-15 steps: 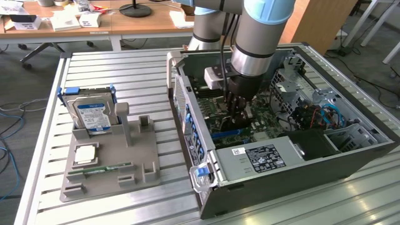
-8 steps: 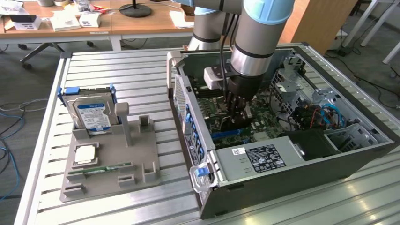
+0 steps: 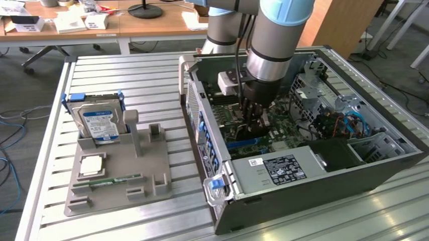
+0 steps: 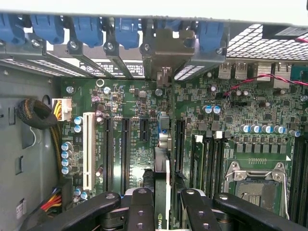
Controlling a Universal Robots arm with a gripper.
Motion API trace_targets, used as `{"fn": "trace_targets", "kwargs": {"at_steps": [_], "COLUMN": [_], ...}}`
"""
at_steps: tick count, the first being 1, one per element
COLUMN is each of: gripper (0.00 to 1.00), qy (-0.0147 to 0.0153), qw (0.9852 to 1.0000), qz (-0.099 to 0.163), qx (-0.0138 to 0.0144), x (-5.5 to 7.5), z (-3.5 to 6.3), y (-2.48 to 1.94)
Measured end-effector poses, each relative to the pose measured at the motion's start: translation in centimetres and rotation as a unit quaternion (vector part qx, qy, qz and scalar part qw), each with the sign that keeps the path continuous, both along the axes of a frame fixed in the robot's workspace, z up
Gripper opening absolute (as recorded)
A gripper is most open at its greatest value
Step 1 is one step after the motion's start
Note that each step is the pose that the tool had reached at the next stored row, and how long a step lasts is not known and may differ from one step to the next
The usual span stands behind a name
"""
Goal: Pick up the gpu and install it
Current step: 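Insert the gpu into the slot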
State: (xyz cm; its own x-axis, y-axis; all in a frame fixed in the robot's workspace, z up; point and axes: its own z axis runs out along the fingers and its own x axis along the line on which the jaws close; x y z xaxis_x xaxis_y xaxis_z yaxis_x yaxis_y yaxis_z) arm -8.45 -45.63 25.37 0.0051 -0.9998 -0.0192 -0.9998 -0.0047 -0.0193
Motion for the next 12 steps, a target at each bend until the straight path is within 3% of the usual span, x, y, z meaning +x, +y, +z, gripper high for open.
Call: {"fn": "trace_targets", "kwargs": {"at_steps": [12], "gripper": [0.26], "qy": [0.0001], "qw": [1.0000], "qz": [0.000], "qx": [-0.0001], "x": [-0.05], "z": [-0.14], "y": [0.00]}}
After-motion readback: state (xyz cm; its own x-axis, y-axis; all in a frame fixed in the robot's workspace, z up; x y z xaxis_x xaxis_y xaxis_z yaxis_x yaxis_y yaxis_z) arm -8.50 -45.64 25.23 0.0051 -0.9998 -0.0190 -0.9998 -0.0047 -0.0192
